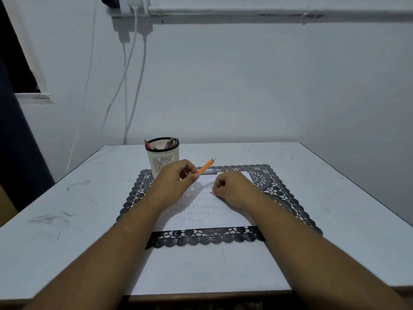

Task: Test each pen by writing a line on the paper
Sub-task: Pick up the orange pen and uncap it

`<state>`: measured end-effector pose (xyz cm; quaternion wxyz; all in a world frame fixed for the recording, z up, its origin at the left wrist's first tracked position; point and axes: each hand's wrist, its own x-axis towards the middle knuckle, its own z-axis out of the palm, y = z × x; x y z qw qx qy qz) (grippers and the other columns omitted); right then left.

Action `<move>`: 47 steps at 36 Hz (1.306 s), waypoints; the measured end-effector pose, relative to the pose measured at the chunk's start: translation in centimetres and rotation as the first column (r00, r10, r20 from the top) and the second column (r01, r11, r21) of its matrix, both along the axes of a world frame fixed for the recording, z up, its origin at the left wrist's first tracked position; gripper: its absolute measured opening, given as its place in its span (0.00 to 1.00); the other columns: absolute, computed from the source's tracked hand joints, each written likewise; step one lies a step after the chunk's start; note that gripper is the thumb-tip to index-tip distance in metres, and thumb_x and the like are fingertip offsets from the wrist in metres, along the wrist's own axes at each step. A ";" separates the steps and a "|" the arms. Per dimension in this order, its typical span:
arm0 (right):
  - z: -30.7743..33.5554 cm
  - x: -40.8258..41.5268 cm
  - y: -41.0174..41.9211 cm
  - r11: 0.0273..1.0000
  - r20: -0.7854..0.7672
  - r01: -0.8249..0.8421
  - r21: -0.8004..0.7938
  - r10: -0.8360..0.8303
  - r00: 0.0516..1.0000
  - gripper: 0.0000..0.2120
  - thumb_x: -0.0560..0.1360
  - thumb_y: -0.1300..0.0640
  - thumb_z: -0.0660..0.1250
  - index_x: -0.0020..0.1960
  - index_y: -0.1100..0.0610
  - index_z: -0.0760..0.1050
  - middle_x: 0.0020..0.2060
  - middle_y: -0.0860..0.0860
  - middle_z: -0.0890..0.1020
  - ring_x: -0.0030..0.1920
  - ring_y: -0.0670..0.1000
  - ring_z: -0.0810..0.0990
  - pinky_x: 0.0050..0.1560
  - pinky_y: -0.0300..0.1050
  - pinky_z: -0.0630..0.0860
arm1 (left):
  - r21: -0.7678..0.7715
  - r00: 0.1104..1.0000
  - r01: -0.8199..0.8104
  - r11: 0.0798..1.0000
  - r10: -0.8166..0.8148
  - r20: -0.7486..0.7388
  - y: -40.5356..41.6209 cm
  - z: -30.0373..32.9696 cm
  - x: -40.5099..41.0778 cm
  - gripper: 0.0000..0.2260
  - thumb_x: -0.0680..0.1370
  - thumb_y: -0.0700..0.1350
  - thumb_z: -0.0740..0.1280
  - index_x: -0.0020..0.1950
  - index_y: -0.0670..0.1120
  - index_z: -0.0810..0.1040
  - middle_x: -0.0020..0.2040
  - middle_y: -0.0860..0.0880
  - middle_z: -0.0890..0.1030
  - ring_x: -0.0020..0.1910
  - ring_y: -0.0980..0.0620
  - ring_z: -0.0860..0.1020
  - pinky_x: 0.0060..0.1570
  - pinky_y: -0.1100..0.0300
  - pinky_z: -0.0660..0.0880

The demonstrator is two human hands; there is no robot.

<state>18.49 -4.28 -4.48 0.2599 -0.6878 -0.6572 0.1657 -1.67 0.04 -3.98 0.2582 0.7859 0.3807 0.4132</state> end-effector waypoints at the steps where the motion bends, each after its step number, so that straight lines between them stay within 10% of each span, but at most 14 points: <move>1: -0.1 0.0 0.0 1.000 0.006 0.000 0.002 0.000 1.000 0.05 0.78 0.55 0.73 0.43 0.53 0.84 0.40 0.48 0.86 0.44 0.50 0.84 0.50 0.51 0.81 | -0.002 1.000 0.002 1.000 -0.002 -0.003 0.0 0.0 0.0 0.05 0.80 0.44 0.72 0.46 0.53 0.82 0.41 0.53 0.82 0.37 0.61 0.76 0.36 0.68 0.72; 11: -0.1 0.3 0.1 0.997 -0.046 0.011 0.073 -0.008 0.999 0.06 0.78 0.58 0.70 0.42 0.54 0.81 0.38 0.48 0.84 0.41 0.51 0.83 0.43 0.51 0.79 | -0.007 1.000 0.003 1.000 -0.003 -0.030 0.0 -0.1 -0.1 0.06 0.79 0.43 0.72 0.45 0.53 0.81 0.40 0.54 0.82 0.38 0.57 0.78 0.40 0.59 0.75; 17: 0.2 0.7 -0.1 0.991 -0.303 0.067 0.114 -0.030 0.953 0.03 0.77 0.63 0.70 0.44 0.59 0.80 0.36 0.51 0.79 0.33 0.47 0.74 0.26 0.31 0.68 | -0.010 0.998 -0.011 1.000 0.010 -0.055 0.1 -0.1 -0.1 0.06 0.79 0.43 0.72 0.44 0.53 0.81 0.40 0.54 0.81 0.37 0.56 0.78 0.40 0.58 0.75; 28: 0.9 1.1 0.0 0.976 -0.610 0.095 0.196 0.045 0.791 0.06 0.79 0.64 0.70 0.48 0.55 0.84 0.30 0.48 0.74 0.31 0.49 0.67 0.34 0.45 0.66 | 0.010 0.988 -0.034 0.999 0.035 -0.150 -0.5 0.3 -0.1 0.06 0.80 0.43 0.72 0.45 0.53 0.80 0.41 0.54 0.80 0.37 0.56 0.76 0.35 0.66 0.71; 39: 1.5 0.9 -0.1 0.958 -0.855 0.143 0.248 0.146 0.498 0.03 0.75 0.67 0.74 0.47 0.61 0.85 0.41 0.59 0.86 0.39 0.52 0.83 0.38 0.43 0.80 | -0.002 0.983 -0.032 0.999 0.031 -0.180 -1.1 0.5 -0.1 0.05 0.80 0.45 0.71 0.46 0.54 0.81 0.42 0.50 0.82 0.42 0.49 0.78 0.35 0.65 0.69; 47: 1.3 0.2 -0.2 0.963 -0.822 0.111 0.244 0.145 0.552 0.01 0.77 0.65 0.73 0.47 0.62 0.84 0.41 0.59 0.87 0.42 0.54 0.86 0.39 0.45 0.83 | 0.005 0.989 -0.012 1.000 0.013 -0.151 -0.8 0.4 0.0 0.05 0.80 0.45 0.71 0.46 0.54 0.81 0.42 0.51 0.82 0.42 0.49 0.79 0.42 0.52 0.76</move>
